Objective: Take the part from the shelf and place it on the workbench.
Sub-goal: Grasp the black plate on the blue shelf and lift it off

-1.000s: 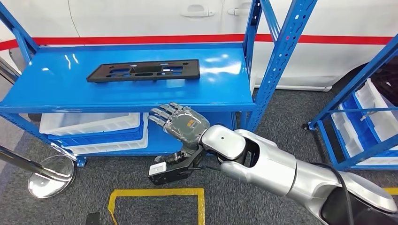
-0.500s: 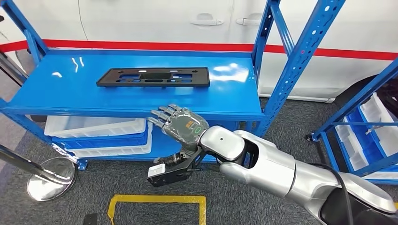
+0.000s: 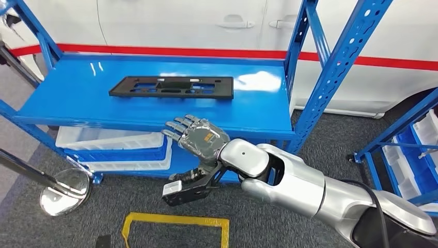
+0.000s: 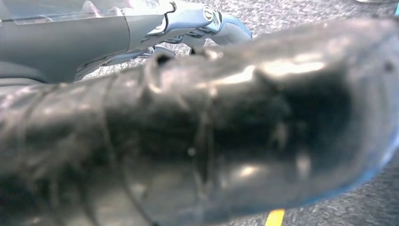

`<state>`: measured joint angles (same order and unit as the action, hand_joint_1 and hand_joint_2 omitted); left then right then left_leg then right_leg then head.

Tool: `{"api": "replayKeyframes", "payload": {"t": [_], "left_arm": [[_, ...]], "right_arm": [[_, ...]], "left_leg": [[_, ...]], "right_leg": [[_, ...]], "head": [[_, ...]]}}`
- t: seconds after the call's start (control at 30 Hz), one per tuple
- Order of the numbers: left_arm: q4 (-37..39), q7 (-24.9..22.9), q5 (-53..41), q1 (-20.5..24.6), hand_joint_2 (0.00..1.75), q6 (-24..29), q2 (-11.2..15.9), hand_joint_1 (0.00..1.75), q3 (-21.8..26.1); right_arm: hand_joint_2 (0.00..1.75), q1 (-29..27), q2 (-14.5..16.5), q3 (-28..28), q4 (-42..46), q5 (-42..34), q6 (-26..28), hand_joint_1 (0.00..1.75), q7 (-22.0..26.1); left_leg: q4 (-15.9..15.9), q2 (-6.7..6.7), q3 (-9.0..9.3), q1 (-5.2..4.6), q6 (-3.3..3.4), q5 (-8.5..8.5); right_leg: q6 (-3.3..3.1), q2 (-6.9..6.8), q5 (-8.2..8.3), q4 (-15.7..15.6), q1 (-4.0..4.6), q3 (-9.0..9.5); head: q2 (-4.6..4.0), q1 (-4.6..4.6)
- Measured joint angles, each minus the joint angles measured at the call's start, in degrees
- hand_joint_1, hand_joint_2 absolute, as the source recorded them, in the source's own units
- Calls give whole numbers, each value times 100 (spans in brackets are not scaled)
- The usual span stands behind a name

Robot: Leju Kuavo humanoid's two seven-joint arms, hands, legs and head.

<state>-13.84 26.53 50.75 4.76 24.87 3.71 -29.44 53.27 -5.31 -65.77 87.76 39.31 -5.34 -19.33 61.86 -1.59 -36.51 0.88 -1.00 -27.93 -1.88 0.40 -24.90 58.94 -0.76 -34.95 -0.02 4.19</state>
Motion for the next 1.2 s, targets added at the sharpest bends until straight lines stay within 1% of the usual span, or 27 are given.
{"api": "replayKeyframes", "payload": {"t": [0.07,0.1,0.13,0.17,0.23,0.27,0.3,0.33,0.37,0.47,0.5,0.53,0.6,0.63,0.67,0.7,0.73,0.77,0.8,0.83,0.97,1.0,1.03,1.1,1.13,1.17,1.2], "left_arm": [[0,2,5,10,0,0,-5,0,0],[0,2,8,6,0,0,-5,0,0],[0,1,11,-4,0,0,-5,0,0],[0,1,12,-14,0,-1,-5,0,0],[0,1,13,-20,0,-2,-4,0,0],[0,2,14,-15,0,-2,-4,0,0],[0,3,15,-6,0,-3,-5,0,0],[0,5,16,0,0,-4,-5,0,0],[0,7,16,1,0,-5,-6,0,0],[0,11,15,-9,0,-13,-6,0,0],[0,13,14,-3,0,-15,-6,0,0],[0,16,14,6,0,-18,-7,0,0],[0,19,16,23,0,-25,-8,0,0],[0,21,19,23,0,-28,-8,0,0],[0,22,21,19,0,-33,-8,0,-1],[0,22,22,14,0,-39,-10,0,-1],[0,22,24,9,0,-45,-13,0,-2],[0,23,25,9,0,-50,-21,0,-2],[0,23,25,13,0,-53,-28,0,-2],[0,22,25,16,0,-54,-34,0,-2],[0,18,27,4,0,-53,-45,0,-3],[0,17,27,5,0,-52,-51,0,-4],[0,17,27,7,0,-52,-57,0,-5],[0,15,27,7,0,-54,-61,0,-7],[0,14,26,-2,0,-55,-61,0,-9],[0,13,25,-12,0,-58,-61,0,-10],[0,13,23,-21,0,-61,-61,0,-12]], "right_arm": [[0,6,11,-4,-1,-10,-6,0,3],[0,3,13,-10,-2,-14,-8,0,4],[0,-1,14,-17,-2,-17,-10,0,5],[0,-3,16,-23,-2,-19,-12,0,5],[0,-1,24,-30,-2,-23,-13,0,5],[0,3,27,-30,-2,-28,-17,0,5],[0,7,28,-30,-3,-36,-32,0,1],[0,11,29,-30,-3,-52,-55,0,-3],[0,14,31,-31,-5,-82,-84,0,-6],[0,31,59,-33,-31,-337,-131,0,35],[0,42,70,-33,-53,-495,-133,0,76],[0,49,74,-33,-90,-691,-131,0,128],[0,49,86,-37,-198,-1114,-111,0,226],[0,44,92,-39,-258,-1280,-97,0,257],[0,42,100,-41,-316,-1388,-82,0,274],[0,44,107,-42,-365,-1442,-68,0,281],[0,47,114,-42,-408,-1458,-50,0,284],[0,54,122,-42,-450,-1452,-22,0,284],[0,60,139,-42,-485,-1420,12,0,282],[0,65,155,-44,-521,-1362,54,0,278],[0,74,209,-55,-638,-1129,180,0,254],[0,77,228,-56,-660,-1107,193,0,252],[0,79,248,-62,-680,-1075,203,0,249],[0,74,272,-91,-728,-917,246,0,213],[0,69,275,-110,-755,-783,278,0,180],[0,65,277,-123,-784,-636,308,0,146],[0,65,280,-131,-811,-483,336,0,119]], "left_leg": [[706,69,-369,4,-35,-274],[993,80,-546,6,-45,-337],[1120,89,-649,6,-50,-310],[1029,101,-643,6,-46,-179],[336,187,-353,-3,-12,244],[-32,243,-173,-26,11,383],[-284,288,-46,-48,36,451],[-399,310,14,-69,58,443],[-423,296,37,-86,79,411],[-483,241,110,-43,159,391],[-507,228,147,-26,192,383],[-517,216,174,-22,221,370],[-513,182,202,-22,264,335],[-507,158,218,-23,271,316],[-498,131,241,-23,269,292],[-488,104,273,-22,259,264],[-479,79,309,-22,245,230],[-464,58,334,-31,221,195],[-449,41,343,-41,196,168],[-441,30,338,-47,169,152],[-376,45,317,-33,44,66],[-202,63,242,-28,11,-25],[84,82,98,-20,-17,-149],[821,97,-329,-11,-64,-388],[1055,102,-500,-9,-79,-403],[1095,109,-581,-6,-88,-312],[909,116,-547,-2,-88,-118]], "right_leg": [[-40,-57,-29,-11,12,40],[-49,-84,-46,-7,18,54],[-51,-107,-66,-4,21,68],[-48,-128,-89,0,22,89],[-25,-168,-144,3,25,155],[-3,-184,-173,6,37,183],[22,-198,-195,5,48,203],[48,-211,-211,2,59,213],[73,-229,-222,-7,69,222],[161,-216,-325,94,70,220],[186,-179,-431,302,67,123],[199,-135,-572,629,57,-50],[211,-98,-827,1403,54,-516],[212,-93,-832,1627,52,-685],[206,-90,-714,1629,49,-746],[191,-88,-490,1389,46,-681],[170,-81,-225,1007,45,-538],[143,-66,-27,619,53,-372],[117,-53,78,310,57,-237],[97,-40,104,136,66,-163],[1,-34,45,-9,55,-64],[-27,-38,39,-37,39,-26],[-52,-41,26,-51,34,6],[-84,-47,-16,-51,36,50],[-88,-47,-41,-47,37,73],[-86,-45,-70,-42,36,101],[-77,-42,-102,-34,34,137]], "head": [[0,26],[-1,23],[0,26],[0,26],[0,25],[0,25],[0,22],[0,20],[0,19],[0,10],[0,3],[0,-2],[0,-9],[0,-10],[0,-10],[-1,-11],[-1,-12],[-1,-10],[-1,-9],[0,-5],[0,1],[0,13],[0,24],[-1,34],[-1,35],[-1,35],[-1,35]]}}
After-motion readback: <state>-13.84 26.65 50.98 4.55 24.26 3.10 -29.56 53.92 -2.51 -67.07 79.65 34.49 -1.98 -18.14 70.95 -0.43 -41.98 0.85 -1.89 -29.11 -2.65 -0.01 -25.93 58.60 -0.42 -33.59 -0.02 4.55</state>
